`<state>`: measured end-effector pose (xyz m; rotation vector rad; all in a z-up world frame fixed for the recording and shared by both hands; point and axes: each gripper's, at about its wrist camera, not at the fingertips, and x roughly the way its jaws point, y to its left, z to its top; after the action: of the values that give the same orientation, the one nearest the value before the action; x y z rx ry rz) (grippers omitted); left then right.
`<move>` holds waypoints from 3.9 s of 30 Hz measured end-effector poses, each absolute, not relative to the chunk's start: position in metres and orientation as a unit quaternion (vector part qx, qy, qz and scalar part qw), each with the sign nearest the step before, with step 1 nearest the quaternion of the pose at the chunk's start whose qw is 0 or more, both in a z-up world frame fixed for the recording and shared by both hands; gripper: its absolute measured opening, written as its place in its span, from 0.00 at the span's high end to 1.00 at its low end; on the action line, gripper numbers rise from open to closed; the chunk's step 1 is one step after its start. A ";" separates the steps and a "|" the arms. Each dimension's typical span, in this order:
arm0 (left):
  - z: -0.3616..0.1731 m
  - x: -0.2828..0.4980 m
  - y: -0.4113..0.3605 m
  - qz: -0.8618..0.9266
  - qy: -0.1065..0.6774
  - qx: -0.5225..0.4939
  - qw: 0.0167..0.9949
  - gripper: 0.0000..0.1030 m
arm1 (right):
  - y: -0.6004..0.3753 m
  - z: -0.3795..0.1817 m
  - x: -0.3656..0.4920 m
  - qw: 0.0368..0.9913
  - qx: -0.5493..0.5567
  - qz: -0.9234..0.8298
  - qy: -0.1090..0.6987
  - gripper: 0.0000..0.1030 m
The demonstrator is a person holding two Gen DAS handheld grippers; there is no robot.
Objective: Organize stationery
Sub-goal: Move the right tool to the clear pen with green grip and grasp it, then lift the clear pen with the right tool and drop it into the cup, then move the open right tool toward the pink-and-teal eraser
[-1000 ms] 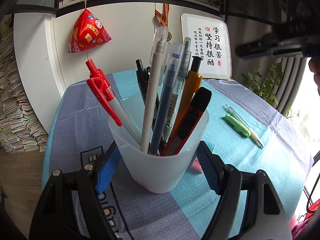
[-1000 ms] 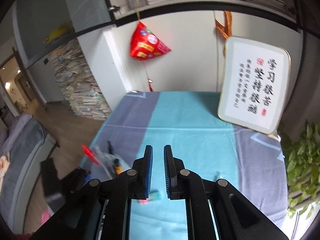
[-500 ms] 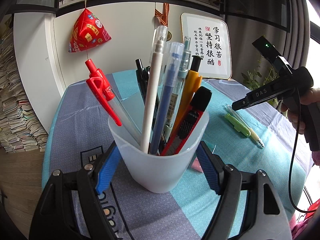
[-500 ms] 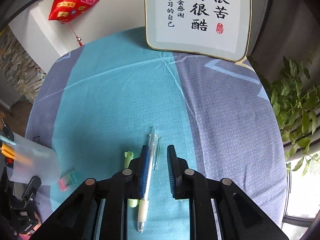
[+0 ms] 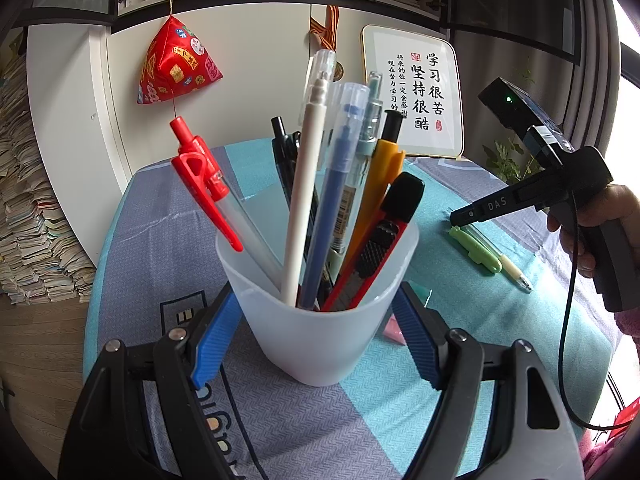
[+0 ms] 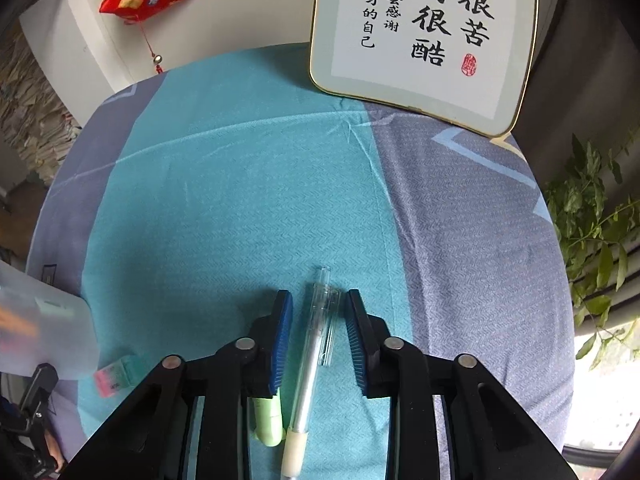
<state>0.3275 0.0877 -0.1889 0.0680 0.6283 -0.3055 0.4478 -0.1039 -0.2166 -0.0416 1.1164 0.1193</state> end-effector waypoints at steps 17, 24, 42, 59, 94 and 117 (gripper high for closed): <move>-0.193 0.329 0.086 -0.150 0.312 0.032 0.938 0.27 | -0.089 -0.095 0.365 0.919 0.008 0.143 0.367 0.86; -0.193 0.331 0.086 -0.150 0.313 0.031 0.937 0.27 | -0.063 -0.041 0.338 0.930 0.000 0.206 0.303 0.86; -0.193 0.331 0.086 -0.150 0.313 0.031 0.937 0.27 | 0.002 -0.051 0.332 0.900 -0.020 0.311 0.305 0.86; -0.193 0.330 0.086 -0.150 0.313 0.031 0.937 0.27 | 0.004 -0.087 0.346 0.877 -0.018 0.310 0.368 0.86; -0.190 0.333 0.078 -0.142 0.313 0.055 0.938 0.20 | -0.087 -0.137 0.351 0.864 0.032 0.218 0.453 0.86; -0.178 0.337 0.105 -0.069 0.277 0.069 0.956 0.28 | -0.056 -0.189 0.360 0.817 -0.010 0.240 0.525 0.86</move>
<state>0.3372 0.1051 -0.1780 0.1392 0.5617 -0.1396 0.3600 -0.0564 -0.1894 -0.0220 1.1188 0.5120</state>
